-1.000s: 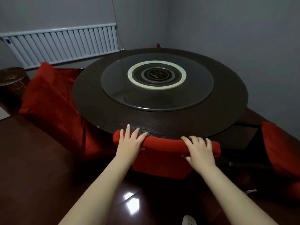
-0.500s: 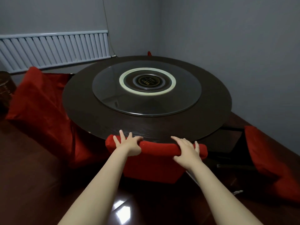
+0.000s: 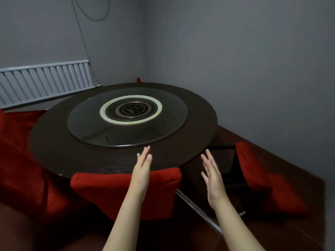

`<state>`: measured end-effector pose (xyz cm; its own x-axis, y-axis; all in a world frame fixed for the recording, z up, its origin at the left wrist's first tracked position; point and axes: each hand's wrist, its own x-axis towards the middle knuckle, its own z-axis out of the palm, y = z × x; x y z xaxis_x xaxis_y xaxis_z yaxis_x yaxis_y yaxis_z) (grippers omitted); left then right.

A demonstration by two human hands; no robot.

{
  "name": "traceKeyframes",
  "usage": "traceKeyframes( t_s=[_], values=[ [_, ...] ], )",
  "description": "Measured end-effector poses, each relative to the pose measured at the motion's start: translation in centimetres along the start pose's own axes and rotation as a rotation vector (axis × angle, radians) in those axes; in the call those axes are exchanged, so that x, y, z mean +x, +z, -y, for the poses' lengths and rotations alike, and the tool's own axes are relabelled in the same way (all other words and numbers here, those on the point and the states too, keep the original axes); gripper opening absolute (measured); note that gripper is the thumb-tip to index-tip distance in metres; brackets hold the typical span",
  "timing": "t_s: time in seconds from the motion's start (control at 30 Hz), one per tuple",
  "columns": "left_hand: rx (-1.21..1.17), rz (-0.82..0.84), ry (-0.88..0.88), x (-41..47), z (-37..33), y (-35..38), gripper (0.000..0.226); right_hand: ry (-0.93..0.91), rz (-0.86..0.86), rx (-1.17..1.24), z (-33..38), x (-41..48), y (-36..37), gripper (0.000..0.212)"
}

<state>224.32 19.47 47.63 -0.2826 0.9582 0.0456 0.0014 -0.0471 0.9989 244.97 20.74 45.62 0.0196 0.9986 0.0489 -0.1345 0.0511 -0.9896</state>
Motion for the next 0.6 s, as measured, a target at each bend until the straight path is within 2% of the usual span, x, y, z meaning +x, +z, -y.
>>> traceKeyframes(
  t_s=[0.2,0.33,0.4,0.5,0.6],
  values=[
    [-0.113,0.064,0.078,-2.9,-0.8,9.6,0.042,-0.078,-0.068,0.004,3.2,-0.9,-9.9,0.039],
    [-0.120,0.160,0.124,-4.9,-1.1,16.2,0.035,-0.117,-0.148,0.036,4.8,-2.2,-16.8,0.037],
    [-0.138,0.204,0.141,-5.6,-1.2,18.8,0.033,-0.130,-0.192,0.051,5.3,-2.7,-19.7,0.044],
    [-0.150,0.271,0.124,-6.4,-1.1,22.8,0.036,-0.146,-0.257,0.088,5.9,-3.1,-23.9,0.049],
    [-0.134,0.352,0.119,-6.7,-1.0,26.3,0.040,-0.152,-0.323,0.133,6.0,-3.1,-27.5,0.046]
  ],
)
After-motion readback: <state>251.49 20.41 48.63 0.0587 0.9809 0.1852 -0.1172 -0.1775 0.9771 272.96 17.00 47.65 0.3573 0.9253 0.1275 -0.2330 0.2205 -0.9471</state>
